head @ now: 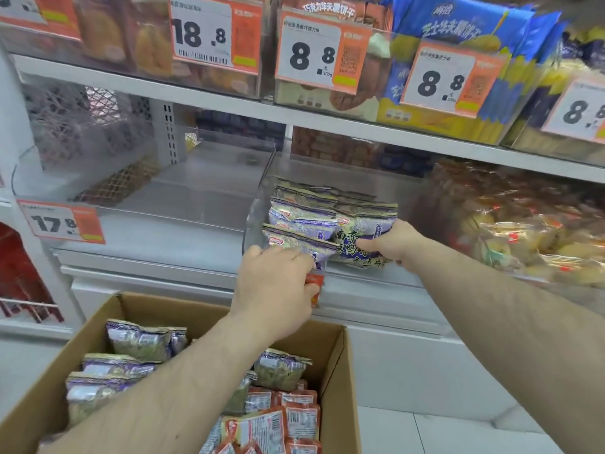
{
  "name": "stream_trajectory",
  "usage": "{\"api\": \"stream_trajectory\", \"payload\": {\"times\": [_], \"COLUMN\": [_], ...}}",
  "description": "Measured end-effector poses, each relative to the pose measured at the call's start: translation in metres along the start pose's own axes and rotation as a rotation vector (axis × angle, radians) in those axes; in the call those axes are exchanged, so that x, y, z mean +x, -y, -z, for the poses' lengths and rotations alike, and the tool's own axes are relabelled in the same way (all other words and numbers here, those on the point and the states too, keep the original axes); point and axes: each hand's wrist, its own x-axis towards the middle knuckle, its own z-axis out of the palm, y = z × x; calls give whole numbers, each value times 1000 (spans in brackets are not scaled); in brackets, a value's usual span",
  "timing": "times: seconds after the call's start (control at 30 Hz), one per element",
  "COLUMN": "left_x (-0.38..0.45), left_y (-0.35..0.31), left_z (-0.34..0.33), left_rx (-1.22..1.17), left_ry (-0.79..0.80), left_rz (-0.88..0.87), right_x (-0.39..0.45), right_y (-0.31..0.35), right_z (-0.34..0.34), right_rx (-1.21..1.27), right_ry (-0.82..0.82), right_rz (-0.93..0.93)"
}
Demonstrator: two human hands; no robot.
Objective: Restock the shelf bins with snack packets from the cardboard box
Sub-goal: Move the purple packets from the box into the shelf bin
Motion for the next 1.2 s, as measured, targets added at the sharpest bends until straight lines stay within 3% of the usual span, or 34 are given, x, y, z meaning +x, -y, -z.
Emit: {"api": "stream_trajectory", "payload": {"times": [0.17, 0.43, 0.73, 0.8, 0.83, 0.9, 0.97, 1.07, 1.2], "left_x": [-3, -2, 0, -5, -11, -31, -63, -115, -163], "left_y": [-1, -2, -1, 2, 5, 16, 33, 53, 70], "left_z": [2, 3, 15, 16, 18, 24, 27, 15, -9], "left_rx": [16, -11, -59, -120, -154, -178, -230, -384, -680], "left_ry": [5, 13, 128, 104, 5, -234, -298, -99, 144], "left_rz": [-12, 0, -22, -17, -28, -27, 66, 322, 645], "right_x": [6, 13, -14, -34, -49, -85, -133, -188, -196], "right_y": [3, 6, 18, 26, 32, 45, 56, 50, 15], "right_z": [-9, -5, 3, 10, 12, 8, -8, -53, -129], "right_rx": [119, 95, 115, -43, -169, -329, -264, -306, -693], "right_ry": [112, 168, 120, 1, -115, -366, -444, -242, 255], "right_rz": [-70, -116, -151, -109, -50, 160, 415, 636, 507]}}
